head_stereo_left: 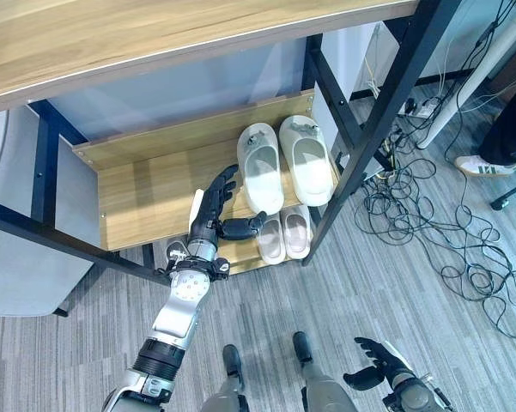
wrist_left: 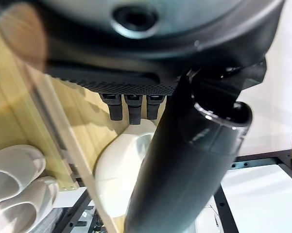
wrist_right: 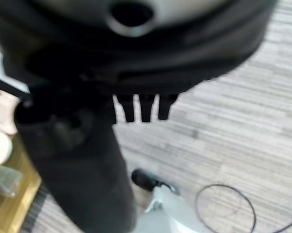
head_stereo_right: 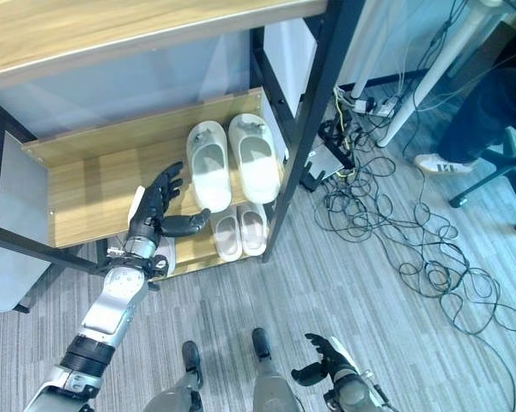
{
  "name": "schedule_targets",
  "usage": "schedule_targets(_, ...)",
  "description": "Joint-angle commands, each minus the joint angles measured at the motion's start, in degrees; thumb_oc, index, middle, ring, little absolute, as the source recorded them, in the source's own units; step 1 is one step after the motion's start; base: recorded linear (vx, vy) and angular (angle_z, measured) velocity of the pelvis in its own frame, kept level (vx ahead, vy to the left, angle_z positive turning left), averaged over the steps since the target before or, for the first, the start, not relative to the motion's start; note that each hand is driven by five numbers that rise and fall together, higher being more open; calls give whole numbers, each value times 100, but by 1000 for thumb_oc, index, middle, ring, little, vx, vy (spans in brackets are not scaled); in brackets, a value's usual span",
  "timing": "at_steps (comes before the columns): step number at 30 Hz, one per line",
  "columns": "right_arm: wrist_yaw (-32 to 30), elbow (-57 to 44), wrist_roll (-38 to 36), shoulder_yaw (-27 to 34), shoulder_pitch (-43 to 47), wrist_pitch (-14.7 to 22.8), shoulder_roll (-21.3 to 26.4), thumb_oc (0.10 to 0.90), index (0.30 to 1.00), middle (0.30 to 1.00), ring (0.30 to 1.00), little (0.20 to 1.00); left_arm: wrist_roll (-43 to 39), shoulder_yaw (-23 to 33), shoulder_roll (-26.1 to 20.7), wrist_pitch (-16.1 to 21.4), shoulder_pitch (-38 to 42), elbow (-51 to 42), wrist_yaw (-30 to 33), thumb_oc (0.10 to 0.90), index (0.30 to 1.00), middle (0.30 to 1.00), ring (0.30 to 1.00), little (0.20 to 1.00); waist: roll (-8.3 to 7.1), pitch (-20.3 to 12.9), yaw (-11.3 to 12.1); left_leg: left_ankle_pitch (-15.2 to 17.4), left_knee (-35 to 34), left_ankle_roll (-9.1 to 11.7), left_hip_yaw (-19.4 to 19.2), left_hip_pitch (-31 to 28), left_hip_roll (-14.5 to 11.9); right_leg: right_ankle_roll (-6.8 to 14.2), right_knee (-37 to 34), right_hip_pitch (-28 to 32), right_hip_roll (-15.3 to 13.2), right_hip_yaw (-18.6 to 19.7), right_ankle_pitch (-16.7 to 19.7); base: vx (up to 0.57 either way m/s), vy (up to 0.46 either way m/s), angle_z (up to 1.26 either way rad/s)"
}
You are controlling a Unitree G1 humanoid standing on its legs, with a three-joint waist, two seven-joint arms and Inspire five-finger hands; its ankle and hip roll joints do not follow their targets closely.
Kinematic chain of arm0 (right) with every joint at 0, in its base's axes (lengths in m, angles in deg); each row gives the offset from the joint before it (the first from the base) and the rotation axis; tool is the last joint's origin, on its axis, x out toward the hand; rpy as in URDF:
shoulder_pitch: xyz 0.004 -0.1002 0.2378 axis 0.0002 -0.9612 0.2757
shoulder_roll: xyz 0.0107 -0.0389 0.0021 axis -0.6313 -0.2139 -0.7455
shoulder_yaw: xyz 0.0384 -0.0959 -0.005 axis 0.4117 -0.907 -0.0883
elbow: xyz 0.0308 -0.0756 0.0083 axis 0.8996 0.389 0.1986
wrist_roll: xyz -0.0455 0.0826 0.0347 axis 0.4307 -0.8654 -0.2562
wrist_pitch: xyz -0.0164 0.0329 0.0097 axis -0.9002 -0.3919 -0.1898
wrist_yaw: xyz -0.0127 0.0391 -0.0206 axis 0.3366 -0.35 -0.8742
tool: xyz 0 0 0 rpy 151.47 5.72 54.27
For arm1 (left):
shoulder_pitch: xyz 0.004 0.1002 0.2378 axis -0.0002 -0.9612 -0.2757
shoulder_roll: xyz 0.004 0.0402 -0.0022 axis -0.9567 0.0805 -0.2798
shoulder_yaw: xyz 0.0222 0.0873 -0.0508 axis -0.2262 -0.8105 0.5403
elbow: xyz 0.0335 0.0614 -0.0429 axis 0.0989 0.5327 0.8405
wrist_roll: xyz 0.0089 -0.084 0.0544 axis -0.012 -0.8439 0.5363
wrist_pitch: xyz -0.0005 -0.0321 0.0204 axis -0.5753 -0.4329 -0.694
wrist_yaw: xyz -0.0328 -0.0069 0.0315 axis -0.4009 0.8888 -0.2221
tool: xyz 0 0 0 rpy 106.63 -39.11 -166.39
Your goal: Arrange the slippers neatly on the shoe rack.
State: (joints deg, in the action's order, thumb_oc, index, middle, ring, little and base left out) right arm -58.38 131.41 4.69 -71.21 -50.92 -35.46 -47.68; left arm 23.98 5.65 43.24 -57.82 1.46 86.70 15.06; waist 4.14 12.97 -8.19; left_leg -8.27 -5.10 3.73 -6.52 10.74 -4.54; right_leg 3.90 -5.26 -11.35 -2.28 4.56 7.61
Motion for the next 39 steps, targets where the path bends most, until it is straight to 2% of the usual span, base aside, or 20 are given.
schedule_targets(1,-61,-36,-107,7,-128,125,47,800,900,900,900,900,120,36,50,478,508,-91,-22,800,900,900,900,900,-251,-194,33,277,10,-82,121,96,268,-100,26,-343,168,-175,424,0,0,0)
schedule_targets(26,-134,19,-154,-139,-89,125,141,800,900,900,900,900,41,-664,506,422,1191,33,-146,800,900,900,900,900,-222,-134,-79,271,10,-67,112,68,243,-106,26,-336,175,-132,420,1,-1,1)
schedule_targets(39,-62,160,-153,-96,-164,86,2,800,900,900,900,900,71,-480,193,370,933,-275,-210,800,900,900,900,900,-229,-351,-2,297,10,-48,119,-77,231,-97,26,-167,177,-192,380,0,0,0)
